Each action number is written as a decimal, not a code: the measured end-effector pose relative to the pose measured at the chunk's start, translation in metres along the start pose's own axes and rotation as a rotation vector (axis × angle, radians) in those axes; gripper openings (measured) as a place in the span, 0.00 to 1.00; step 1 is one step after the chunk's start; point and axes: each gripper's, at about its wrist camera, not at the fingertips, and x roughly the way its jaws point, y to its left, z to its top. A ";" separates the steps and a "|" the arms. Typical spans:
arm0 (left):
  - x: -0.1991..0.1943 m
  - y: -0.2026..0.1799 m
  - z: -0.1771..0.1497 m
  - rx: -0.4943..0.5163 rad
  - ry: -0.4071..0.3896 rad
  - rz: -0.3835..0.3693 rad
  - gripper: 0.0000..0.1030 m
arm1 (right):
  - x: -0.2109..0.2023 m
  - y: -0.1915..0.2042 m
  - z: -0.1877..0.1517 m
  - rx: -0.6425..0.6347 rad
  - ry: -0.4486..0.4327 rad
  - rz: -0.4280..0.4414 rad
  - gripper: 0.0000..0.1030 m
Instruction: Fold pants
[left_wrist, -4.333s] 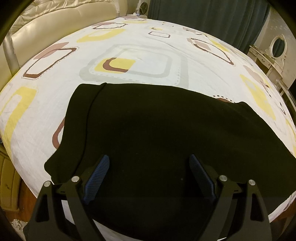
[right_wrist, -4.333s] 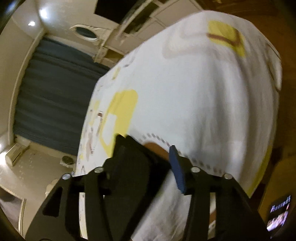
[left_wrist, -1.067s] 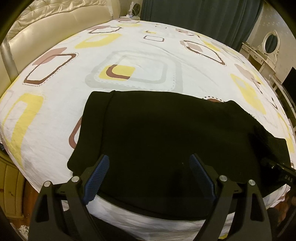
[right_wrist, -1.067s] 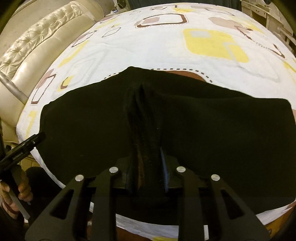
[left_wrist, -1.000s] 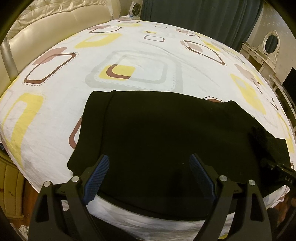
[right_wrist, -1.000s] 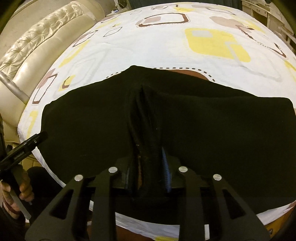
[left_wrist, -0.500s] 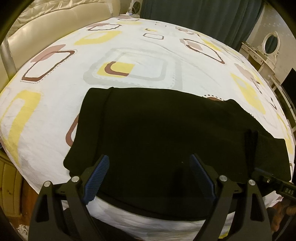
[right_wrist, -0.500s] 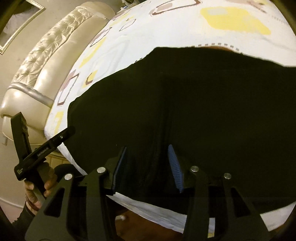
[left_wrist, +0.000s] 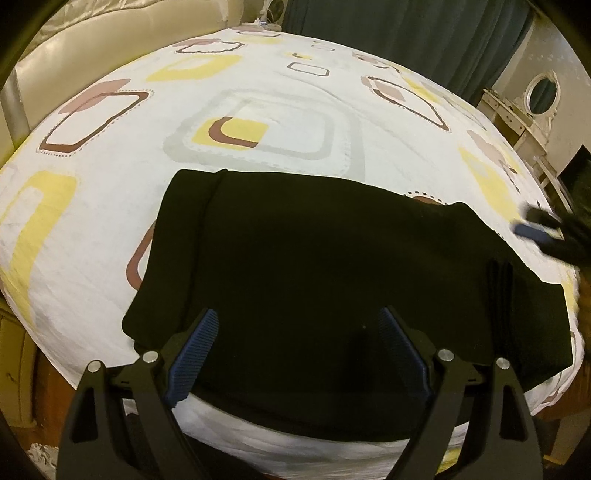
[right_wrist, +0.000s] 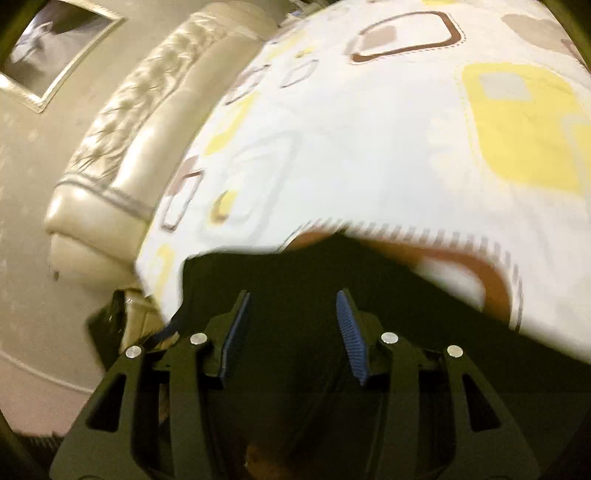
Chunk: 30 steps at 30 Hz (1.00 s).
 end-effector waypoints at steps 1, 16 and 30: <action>0.000 0.001 0.000 -0.001 0.003 -0.002 0.85 | 0.012 -0.007 0.013 0.002 0.008 -0.026 0.46; 0.010 0.008 -0.002 -0.009 0.032 -0.003 0.85 | 0.087 -0.042 0.043 0.037 0.129 -0.002 0.03; 0.006 0.006 -0.003 0.016 0.016 0.017 0.85 | -0.081 -0.077 0.003 0.164 -0.248 0.033 0.52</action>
